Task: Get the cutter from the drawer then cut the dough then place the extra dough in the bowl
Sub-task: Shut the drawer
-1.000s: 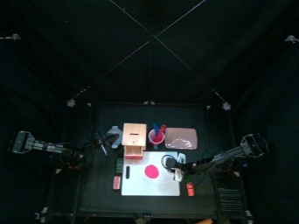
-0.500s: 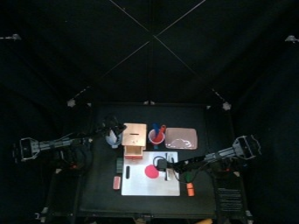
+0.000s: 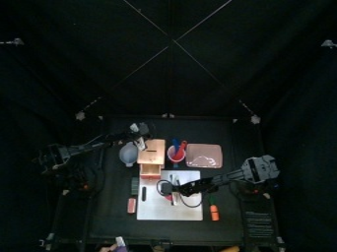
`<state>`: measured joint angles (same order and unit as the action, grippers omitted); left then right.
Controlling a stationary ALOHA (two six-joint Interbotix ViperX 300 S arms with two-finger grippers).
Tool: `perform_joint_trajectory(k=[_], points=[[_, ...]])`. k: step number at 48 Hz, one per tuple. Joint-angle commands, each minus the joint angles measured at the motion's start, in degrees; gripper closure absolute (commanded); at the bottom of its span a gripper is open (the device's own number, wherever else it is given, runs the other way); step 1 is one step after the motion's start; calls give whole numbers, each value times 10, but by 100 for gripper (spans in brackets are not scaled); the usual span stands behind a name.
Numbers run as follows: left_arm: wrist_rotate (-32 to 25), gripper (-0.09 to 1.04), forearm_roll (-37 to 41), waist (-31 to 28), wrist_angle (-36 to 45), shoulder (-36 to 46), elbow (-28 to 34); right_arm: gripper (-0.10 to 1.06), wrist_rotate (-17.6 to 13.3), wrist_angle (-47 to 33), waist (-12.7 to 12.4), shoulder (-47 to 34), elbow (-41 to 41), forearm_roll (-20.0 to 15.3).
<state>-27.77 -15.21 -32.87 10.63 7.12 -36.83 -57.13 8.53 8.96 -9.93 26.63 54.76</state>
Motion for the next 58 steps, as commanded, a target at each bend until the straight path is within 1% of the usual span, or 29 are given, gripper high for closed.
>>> perform_joint_trajectory(k=[1,5,8,13,17,35,50,58], points=[[2,51,33,-12,40,-36,64,67,1,-4,-5,-11,-33,3],[3,54,57,-21,69,-55,92,68,1,-4,-10,-20,-40,-1],[2,56,67,-25,80,-64,107,71,1,-4,-11,-25,-47,-1],[1,57,80,-27,91,-76,121,78,1,-4,-16,-32,-62,-1],[-2,57,87,-27,102,-86,127,81,1,-4,-22,-40,-77,1],[-8,57,91,-24,115,-108,124,81,1,5,-58,-106,-146,3],[-8,57,91,-12,112,-108,120,81,2,33,-77,-117,-150,11],[-8,57,91,-5,109,-112,118,81,2,71,-85,-116,-153,29]])
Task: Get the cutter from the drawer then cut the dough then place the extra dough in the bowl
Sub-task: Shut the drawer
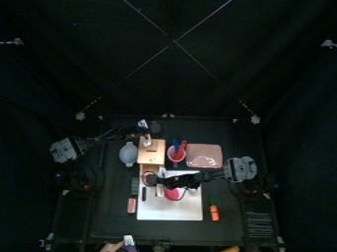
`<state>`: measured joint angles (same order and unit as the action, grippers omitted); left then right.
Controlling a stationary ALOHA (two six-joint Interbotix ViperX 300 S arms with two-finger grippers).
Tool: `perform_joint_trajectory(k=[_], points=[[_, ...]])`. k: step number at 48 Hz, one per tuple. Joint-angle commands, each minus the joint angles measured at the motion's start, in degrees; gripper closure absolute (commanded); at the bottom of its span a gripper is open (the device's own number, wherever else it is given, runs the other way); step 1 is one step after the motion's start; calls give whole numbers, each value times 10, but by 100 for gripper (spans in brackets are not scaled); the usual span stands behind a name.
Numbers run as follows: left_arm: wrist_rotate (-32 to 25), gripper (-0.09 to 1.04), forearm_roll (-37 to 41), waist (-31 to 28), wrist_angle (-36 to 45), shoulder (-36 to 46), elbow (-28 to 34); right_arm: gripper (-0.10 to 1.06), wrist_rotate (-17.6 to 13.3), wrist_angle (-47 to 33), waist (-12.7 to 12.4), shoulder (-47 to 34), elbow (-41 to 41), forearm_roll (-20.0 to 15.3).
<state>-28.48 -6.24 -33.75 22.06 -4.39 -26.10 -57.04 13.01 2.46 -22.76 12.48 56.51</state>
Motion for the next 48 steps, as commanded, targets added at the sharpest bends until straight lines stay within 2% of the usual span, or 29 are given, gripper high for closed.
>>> perform_joint_trajectory(k=[1,16,33,48], points=[[-1,57,2,4,-5,3,11,81,1,31,-21,12,-11,14],[-1,57,2,4,-10,3,9,81,1,47,-39,27,-11,40],[-1,57,1,4,-18,-6,9,81,1,47,-73,31,-14,61],[-1,57,2,4,-27,-9,10,81,0,47,-69,36,-16,58]])
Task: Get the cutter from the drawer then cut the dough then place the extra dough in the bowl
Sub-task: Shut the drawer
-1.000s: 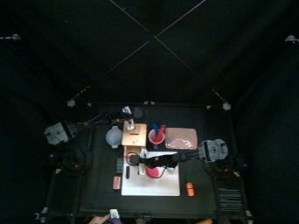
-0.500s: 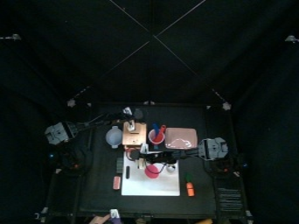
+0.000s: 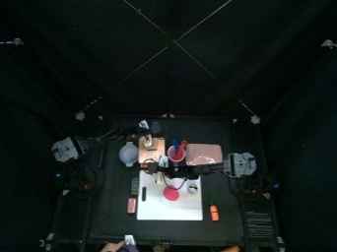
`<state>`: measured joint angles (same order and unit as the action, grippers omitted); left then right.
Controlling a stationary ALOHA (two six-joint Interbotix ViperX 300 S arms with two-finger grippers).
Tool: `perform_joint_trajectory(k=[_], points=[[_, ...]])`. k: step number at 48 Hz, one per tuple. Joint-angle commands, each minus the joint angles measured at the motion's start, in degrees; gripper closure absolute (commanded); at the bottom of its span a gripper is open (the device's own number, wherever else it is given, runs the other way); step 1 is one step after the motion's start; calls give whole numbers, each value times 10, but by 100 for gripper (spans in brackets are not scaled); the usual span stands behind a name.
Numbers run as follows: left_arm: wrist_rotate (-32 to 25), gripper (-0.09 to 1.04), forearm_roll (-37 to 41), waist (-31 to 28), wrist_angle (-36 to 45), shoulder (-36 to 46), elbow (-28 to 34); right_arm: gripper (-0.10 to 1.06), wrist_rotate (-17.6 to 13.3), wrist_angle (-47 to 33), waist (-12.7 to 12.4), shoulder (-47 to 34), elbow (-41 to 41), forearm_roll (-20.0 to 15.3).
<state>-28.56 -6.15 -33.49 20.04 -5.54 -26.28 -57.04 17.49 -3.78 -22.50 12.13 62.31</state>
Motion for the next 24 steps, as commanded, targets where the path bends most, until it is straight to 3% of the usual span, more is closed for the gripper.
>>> perform_joint_trajectory(k=[1,14,24], points=[[0,57,1,2,-8,3,12,81,0,3,-4,35,-12,-1],[4,57,-1,5,-27,5,18,81,-2,1,37,68,-14,-3],[9,57,-26,4,-79,27,9,81,-2,-1,61,126,11,-37]])
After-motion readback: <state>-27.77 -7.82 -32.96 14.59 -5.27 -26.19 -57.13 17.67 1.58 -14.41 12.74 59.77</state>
